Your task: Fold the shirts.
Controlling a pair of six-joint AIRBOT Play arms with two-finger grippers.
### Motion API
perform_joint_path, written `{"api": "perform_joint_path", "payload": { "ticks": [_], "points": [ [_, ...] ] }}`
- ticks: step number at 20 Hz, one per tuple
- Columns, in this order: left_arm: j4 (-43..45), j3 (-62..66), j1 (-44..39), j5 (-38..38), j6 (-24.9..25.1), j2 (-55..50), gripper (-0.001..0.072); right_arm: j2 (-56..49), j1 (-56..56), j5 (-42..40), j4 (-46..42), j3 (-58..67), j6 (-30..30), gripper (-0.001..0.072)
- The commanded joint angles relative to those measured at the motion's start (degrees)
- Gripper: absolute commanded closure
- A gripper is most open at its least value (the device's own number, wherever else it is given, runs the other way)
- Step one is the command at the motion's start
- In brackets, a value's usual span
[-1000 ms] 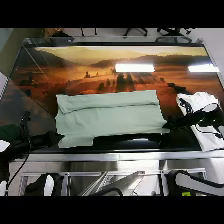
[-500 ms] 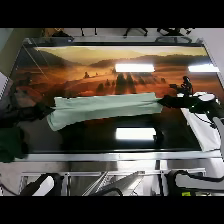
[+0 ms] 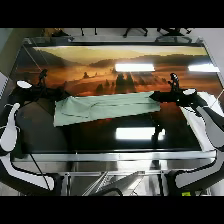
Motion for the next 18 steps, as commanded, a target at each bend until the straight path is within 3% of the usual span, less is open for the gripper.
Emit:
{"api": "perform_joint_path", "payload": {
  "ticks": [1, 3, 4, 5, 13, 16, 17, 18],
  "points": [
    [-0.04, 8.61, 0.39, -4.92, -1.25, -5.05, 0.0038, 0.31, -2.51, 0.68, -1.53, 1.92, 0.63, 0.0306],
    [-0.09, 11.47, 1.64, -8.09, -2.34, -4.96, 0.0038, 0.09, -5.31, 2.47, -1.81, 2.25, 2.49, 0.0297],
    [-0.11, 12.55, 2.36, -9.22, -3.21, -4.52, 0.0039, -0.22, -6.36, 3.52, -1.88, 2.23, 2.75, 0.0238],
    [-0.24, 13.33, 2.86, -10.19, -3.82, -3.98, 0.0038, -0.74, -7.04, 4.52, -1.86, 2.23, 2.89, 0.0126],
    [-0.66, 17.75, 0.85, -16.57, -6.36, -3.06, 0.0039, -5.92, -3.48, 8.15, 1.16, 2.23, 2.91, 0.0128],
    [-0.72, 17.75, -1.92, -17.64, -6.60, -3.08, 0.0039, -7.04, -2.82, 9.62, 1.18, 2.23, 2.89, 0.0373],
    [-0.70, 17.75, -3.21, -17.88, -6.60, -3.08, 0.0038, -6.97, -2.86, 10.29, 1.14, 2.29, 2.27, 0.0568],
    [-0.72, 17.75, -4.68, -17.68, -6.58, -3.08, 0.0039, -6.71, -2.89, 10.56, 1.14, 2.34, 1.11, 0.0694]
  ]
}}
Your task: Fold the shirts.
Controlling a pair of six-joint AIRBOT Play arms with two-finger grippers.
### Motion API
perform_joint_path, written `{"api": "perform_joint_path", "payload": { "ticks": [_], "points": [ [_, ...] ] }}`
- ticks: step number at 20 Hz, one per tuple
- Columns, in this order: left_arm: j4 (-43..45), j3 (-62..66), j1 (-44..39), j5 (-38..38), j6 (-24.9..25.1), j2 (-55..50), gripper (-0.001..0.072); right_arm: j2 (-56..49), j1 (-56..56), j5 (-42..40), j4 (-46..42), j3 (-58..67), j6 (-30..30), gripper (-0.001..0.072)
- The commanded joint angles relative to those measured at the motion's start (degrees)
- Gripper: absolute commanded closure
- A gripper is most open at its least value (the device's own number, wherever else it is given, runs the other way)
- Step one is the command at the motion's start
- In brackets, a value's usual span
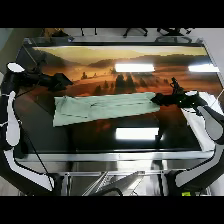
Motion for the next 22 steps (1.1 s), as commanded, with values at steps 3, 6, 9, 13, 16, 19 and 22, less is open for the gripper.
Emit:
{"api": "perform_joint_path", "payload": {
  "ticks": [3, 6, 9, 13, 16, 19, 22],
  "points": [
    [-0.13, 0.17, -8.72, 0.74, -0.26, -0.24, 0.0478, 3.23, 0.39, 1.40, -0.28, 0.39, -1.62, 0.0695],
    [-0.07, 0.15, -17.73, 3.72, 0.28, -3.26, 0.0695, 10.58, 0.02, 7.37, -0.26, 2.95, 0.20, 0.0696],
    [-0.20, 0.22, -29.46, 10.95, -2.12, -9.20, 0.0695, 18.25, -0.09, 16.02, -0.26, 7.08, 4.39, 0.0696],
    [-4.92, 0.28, -42.56, 26.71, -7.17, -16.68, 0.0695, 27.02, -0.46, 22.71, -0.28, 14.43, 11.02, 0.0696],
    [-15.98, 0.28, -46.23, 32.79, -6.88, -18.71, 0.0695, 30.01, -0.83, 26.03, -0.48, 17.18, 15.32, 0.0696],
    [-19.69, 0.26, -44.28, 23.71, -1.68, -15.47, 0.0696, 30.12, -0.81, 29.94, -0.48, 17.00, 15.41, 0.0696],
    [-19.78, 0.22, -38.62, 6.56, 2.47, -6.47, 0.0698, 29.33, -0.74, 30.05, -0.24, 16.98, 15.39, 0.0696]
  ]
}}
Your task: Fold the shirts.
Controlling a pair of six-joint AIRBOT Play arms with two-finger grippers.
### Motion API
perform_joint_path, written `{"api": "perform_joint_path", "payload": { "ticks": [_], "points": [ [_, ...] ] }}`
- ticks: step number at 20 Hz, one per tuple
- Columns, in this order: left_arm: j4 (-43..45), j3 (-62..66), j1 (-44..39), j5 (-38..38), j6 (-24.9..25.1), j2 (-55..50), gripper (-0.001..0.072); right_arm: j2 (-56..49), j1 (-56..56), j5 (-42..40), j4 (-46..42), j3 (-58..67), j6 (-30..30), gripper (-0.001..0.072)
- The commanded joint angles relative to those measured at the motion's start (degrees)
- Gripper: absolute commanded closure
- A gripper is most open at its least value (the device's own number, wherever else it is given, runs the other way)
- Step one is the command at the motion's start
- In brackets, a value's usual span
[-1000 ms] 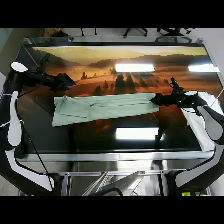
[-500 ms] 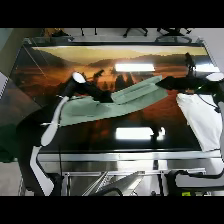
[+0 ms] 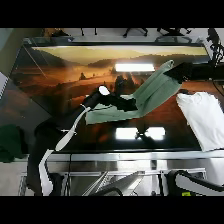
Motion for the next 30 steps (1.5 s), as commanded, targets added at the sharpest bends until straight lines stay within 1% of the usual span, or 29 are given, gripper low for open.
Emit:
{"api": "perform_joint_path", "payload": {
  "ticks": [1, 2, 4, 6, 8, 10, 13, 14, 15, 16, 17, 19, 22, 23, 25, 27, 28, 29, 30],
  "points": [
    [-3.19, -0.02, 5.31, -17.31, 4.37, 9.70, 0.0698, -0.46, 0.70, 1.79, 0.28, 0.35, 1.03, 0.0696],
    [-5.77, 0.00, 7.96, -21.97, 4.59, 14.34, 0.0698, -0.94, 1.99, 1.09, 0.28, 0.17, 1.01, 0.0696],
    [-12.94, -0.02, 13.25, -27.82, 6.64, 23.89, 0.0697, -1.62, 6.93, -2.91, 1.33, -1.53, 0.98, 0.0696],
    [-17.38, 0.00, 18.38, -30.77, 7.08, 34.21, 0.0697, -2.67, 15.04, -10.73, 2.67, -4.04, 0.24, 0.0696],
    [-16.55, -0.02, 22.93, -30.82, 8.50, 44.28, 0.0696, -5.53, 24.61, -19.19, 3.06, -4.94, -2.03, 0.0696],
    [-13.84, -0.02, 26.56, -29.29, 9.38, 52.89, 0.0696, -10.19, 34.60, -30.32, 3.26, -4.94, -3.85, 0.0695],
    [-5.90, -0.07, 30.64, -26.97, 9.35, 62.82, 0.0696, -21.33, 49.40, -52.85, 3.23, -4.94, -10.12, 0.0686],
    [-2.43, -0.09, 31.56, -26.86, 9.29, 65.48, 0.0695, -25.70, 53.31, -60.94, 3.28, -4.92, -11.98, 0.0552],
    [-0.04, -0.46, 32.06, -26.69, 9.14, 67.73, 0.0695, -29.99, 56.57, -68.41, 3.30, -4.83, -11.93, 0.0280],
    [1.07, -2.19, 32.52, -25.83, 8.87, 70.34, 0.0695, -32.92, 58.38, -72.19, 4.22, -4.70, -11.93, 0.0204],
    [1.11, -4.59, 33.20, -24.90, 8.90, 72.67, 0.0695, -34.36, 58.99, -71.65, 4.68, -4.61, -11.96, 0.0210],
    [1.09, -10.25, 35.54, -24.33, 8.90, 77.05, 0.0695, -33.57, 57.53, -66.20, 2.01, -4.61, -11.96, 0.0211],
    [1.07, -18.58, 41.07, -22.43, 8.63, 82.29, 0.0695, -28.20, 49.59, -53.24, 0.11, -4.61, -11.87, 0.0211],
    [1.07, -20.81, 43.15, -21.75, 8.66, 83.71, 0.0694, -25.79, 45.59, -47.87, -0.26, -4.61, -10.91, 0.0211],
    [0.87, -24.90, 47.52, -21.88, 8.66, 86.09, 0.0695, -21.73, 36.79, -37.94, -3.45, -4.61, -7.30, 0.0210],
    [0.85, -28.15, 50.62, -21.86, 8.66, 87.84, 0.0695, -20.00, 27.39, -29.14, -9.81, -4.61, -0.76, 0.0201],
    [0.85, -29.33, 51.41, -21.70, 8.68, 88.43, 0.0695, -20.31, 23.43, -25.16, -11.80, -4.63, 1.86, 0.0179],
    [0.79, -30.45, 51.60, -21.00, 8.66, 88.85, 0.0694, -21.27, 20.00, -21.27, -12.81, -4.63, 3.15, 0.0069],
    [0.31, -31.54, 51.60, -19.93, 8.66, 88.94, 0.0694, -22.75, 17.57, -18.27, -12.92, -4.63, 3.15, 0.0054]
  ]
}}
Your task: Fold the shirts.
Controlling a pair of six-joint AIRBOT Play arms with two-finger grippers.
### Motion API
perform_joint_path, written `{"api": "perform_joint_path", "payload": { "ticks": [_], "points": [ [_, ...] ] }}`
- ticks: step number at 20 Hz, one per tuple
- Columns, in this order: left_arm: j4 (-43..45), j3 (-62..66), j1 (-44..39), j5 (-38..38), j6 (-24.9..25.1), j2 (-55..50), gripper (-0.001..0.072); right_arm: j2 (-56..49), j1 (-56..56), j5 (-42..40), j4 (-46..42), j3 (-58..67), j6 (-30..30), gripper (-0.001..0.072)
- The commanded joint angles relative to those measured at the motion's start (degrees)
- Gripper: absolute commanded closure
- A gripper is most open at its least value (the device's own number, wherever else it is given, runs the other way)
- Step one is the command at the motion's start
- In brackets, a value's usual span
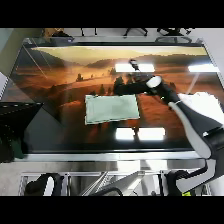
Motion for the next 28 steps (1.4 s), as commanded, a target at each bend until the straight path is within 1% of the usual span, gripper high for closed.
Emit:
{"api": "perform_joint_path", "payload": {
  "ticks": [1, 4, 10, 13, 14, 16, 17, 18, 19, 20, 21, 23, 25, 28],
  "points": [
    [-1.51, -4.48, 2.21, 2.25, -0.13, 1.27, 0.0694, -2.03, -10.69, 15.93, -4.50, -0.02, 5.14, 0.0055],
    [-4.31, -4.39, 2.21, 1.95, -0.07, -0.96, 0.0695, -6.54, -11.54, 18.69, -4.55, -0.02, 5.11, 0.0055],
    [-4.79, -4.42, 2.21, -1.64, 0.39, -3.80, 0.0694, -11.30, -11.37, 18.36, -3.89, -0.02, 5.09, 0.0055],
    [-4.79, -4.42, 2.21, -1.60, 0.76, -4.17, 0.0694, -12.96, -10.12, 18.36, 0.26, -0.02, 3.91, 0.0056],
    [-4.79, -4.42, 2.21, -1.44, 0.76, -4.15, 0.0694, -13.49, -9.27, 18.34, 2.47, -0.02, 2.84, 0.0075],
    [-4.76, -4.42, 2.21, -1.44, 0.76, -4.15, 0.0694, -14.64, -7.63, 18.36, 6.69, -0.02, -0.37, 0.0279],
    [-4.76, -4.42, 2.21, -1.44, 0.76, -4.17, 0.0694, -14.95, -7.13, 18.47, 8.59, 0.00, -1.40, 0.0361],
    [-4.76, -4.42, 2.21, -1.44, 0.76, -4.17, 0.0694, -14.91, -7.04, 19.12, 10.40, 0.04, -2.95, 0.0605],
    [-4.79, -4.42, 2.21, -1.44, 0.76, -4.17, 0.0694, -14.64, -7.26, 20.76, 13.07, 0.39, -4.70, 0.0694],
    [-4.79, -4.42, 2.21, -1.44, 0.76, -4.17, 0.0694, -13.99, -7.80, 23.12, 16.24, 0.98, -6.69, 0.0695],
    [-4.76, -4.42, 2.21, -1.44, 0.76, -4.15, 0.0694, -12.83, -8.48, 24.81, 18.67, 1.75, -7.34, 0.0695],
    [-4.76, -4.42, 2.21, -1.44, 0.76, -4.17, 0.0694, -8.76, -10.97, 25.88, 21.86, 3.96, -7.30, 0.0695],
    [-4.72, -4.42, 2.21, -1.49, 0.76, -4.17, 0.0694, -3.96, -14.88, 25.29, 22.14, 6.23, -5.95, 0.0695],
    [-4.72, -4.42, 2.21, -1.92, 0.74, -4.15, 0.0694, 1.73, -23.10, 24.79, 22.12, 8.90, -1.86, 0.0695]
  ]
}}
